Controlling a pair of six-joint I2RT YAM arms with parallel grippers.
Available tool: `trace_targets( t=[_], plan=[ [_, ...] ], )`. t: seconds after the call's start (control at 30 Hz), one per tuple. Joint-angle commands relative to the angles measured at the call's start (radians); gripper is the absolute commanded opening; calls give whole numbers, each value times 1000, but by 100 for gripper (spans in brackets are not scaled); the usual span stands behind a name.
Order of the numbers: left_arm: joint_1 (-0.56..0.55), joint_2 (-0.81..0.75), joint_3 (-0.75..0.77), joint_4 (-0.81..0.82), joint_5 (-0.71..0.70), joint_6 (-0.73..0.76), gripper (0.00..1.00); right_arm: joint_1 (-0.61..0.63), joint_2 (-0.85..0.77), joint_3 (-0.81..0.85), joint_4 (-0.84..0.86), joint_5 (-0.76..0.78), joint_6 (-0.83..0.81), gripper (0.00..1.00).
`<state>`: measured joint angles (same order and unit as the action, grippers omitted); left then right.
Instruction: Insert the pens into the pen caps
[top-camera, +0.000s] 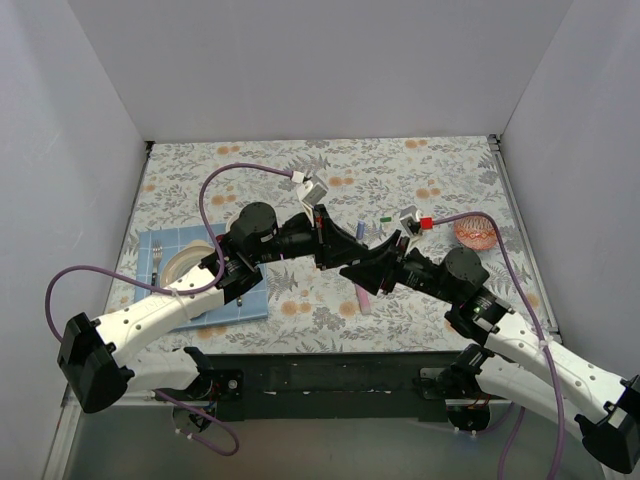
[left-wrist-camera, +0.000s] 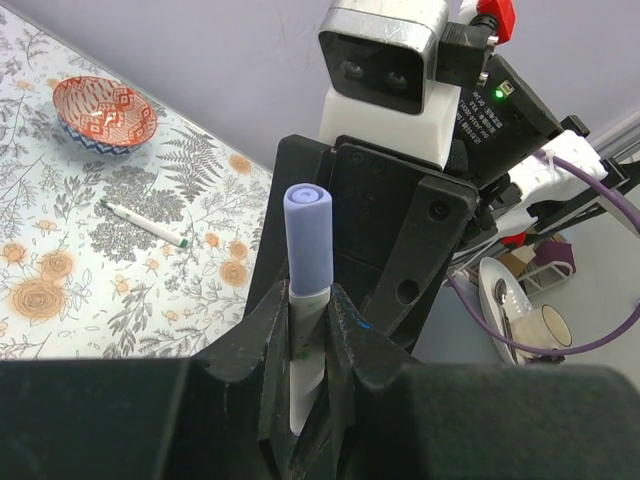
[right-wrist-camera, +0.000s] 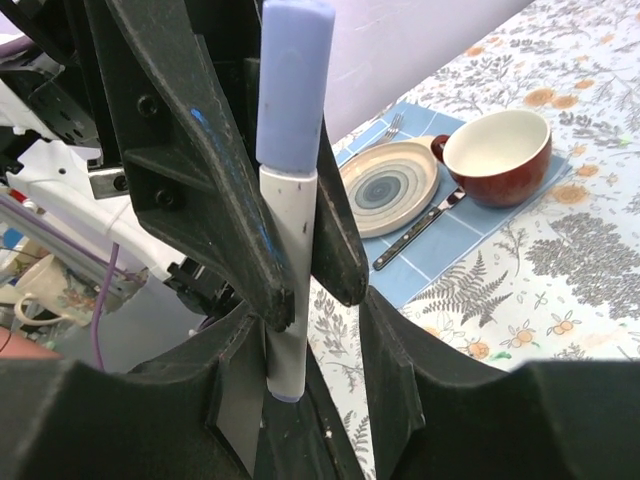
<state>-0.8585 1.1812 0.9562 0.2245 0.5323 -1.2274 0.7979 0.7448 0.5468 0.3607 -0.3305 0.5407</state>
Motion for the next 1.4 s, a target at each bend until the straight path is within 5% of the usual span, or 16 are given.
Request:
trace_targets(
  t=[0.0, 0.1, 0.17, 0.27, 0.37, 0.5, 0.67, 0.9, 1.07, 1.13, 1.17, 1.37],
  plan=[
    [-8, -52, 32, 3, -6, 2, 0, -8, -13, -48, 44, -12, 24, 43],
    [-8, -54, 21, 10, -6, -1, 0, -6, -22, -54, 49, -2, 28, 33],
    [-8, -52, 16, 18, -8, -4, 0, -6, -22, -51, 58, -2, 28, 14],
    [-8, -55, 13, 22, -14, -12, 0, -6, -21, -54, 67, -15, 31, 1],
    [-8, -52, 15, 26, -12, -27, 0, -6, -28, -59, 92, -4, 47, 1],
    [-8, -42, -22, 81, 51, -56, 26, -6, -51, -39, 92, 54, 41, 1],
    [-8, -40, -112, 205, 73, -110, 34, -6, -39, 13, 73, 62, 19, 1],
    [-8, 0, -125, 257, 101, -124, 27, -6, -22, 21, 92, 45, 28, 1],
    [-8, 12, -135, 298, 115, -132, 0, -6, 2, 10, 110, 4, 41, 1],
    [-8, 11, -140, 309, 121, -132, 0, -6, 4, 4, 100, -18, 42, 8],
    [-8, 6, -142, 302, 127, -129, 0, -8, 2, 4, 83, -22, 41, 24],
    [-5, -84, -91, 63, 49, 108, 0, -6, -84, 60, -199, 25, 6, 77]
  ],
)
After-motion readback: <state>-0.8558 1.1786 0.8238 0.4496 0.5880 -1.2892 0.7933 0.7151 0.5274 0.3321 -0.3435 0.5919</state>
